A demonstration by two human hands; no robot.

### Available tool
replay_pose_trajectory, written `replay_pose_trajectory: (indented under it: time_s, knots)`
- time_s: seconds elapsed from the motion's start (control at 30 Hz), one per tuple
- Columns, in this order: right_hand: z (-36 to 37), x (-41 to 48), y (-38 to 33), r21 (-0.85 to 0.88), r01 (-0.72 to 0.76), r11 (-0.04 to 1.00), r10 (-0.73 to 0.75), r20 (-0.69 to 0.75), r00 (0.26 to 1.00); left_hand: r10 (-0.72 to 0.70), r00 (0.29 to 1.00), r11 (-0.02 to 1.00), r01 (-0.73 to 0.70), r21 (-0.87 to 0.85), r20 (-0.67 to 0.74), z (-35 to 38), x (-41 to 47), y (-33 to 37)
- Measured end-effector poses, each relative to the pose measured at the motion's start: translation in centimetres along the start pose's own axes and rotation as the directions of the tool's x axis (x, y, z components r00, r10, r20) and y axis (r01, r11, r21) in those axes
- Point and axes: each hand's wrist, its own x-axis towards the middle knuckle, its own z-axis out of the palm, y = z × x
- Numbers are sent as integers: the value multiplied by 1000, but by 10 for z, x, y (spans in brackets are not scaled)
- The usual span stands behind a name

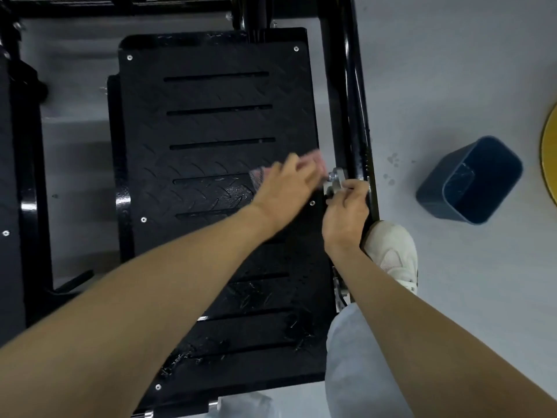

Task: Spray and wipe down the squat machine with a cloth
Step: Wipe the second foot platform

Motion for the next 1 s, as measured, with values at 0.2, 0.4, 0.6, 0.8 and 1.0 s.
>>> replay_pose_trajectory:
  time_s: [0.2,0.4,0.6,0.8,1.0]
  knots:
    - [1,-3,5,-96,66,993,-68,-14,998,170,984,962,-177,208,49,6,-22,-19]
    - [9,-7,7,-132,38,990,-36,17,999,-180,984,984,180,8,-3,10,-31,12]
    - [6,-8,9,-59,46,997,-46,5,999,132,987,974,-147,173,95,17,-53,8]
    - [4,-6,11,-24,26,999,-26,6,1000,-351,934,936,348,56,65,14,-60,-4]
    - [9,-8,11,-138,33,990,-25,63,998,7,998,988,-18,153,68,24,-70,6]
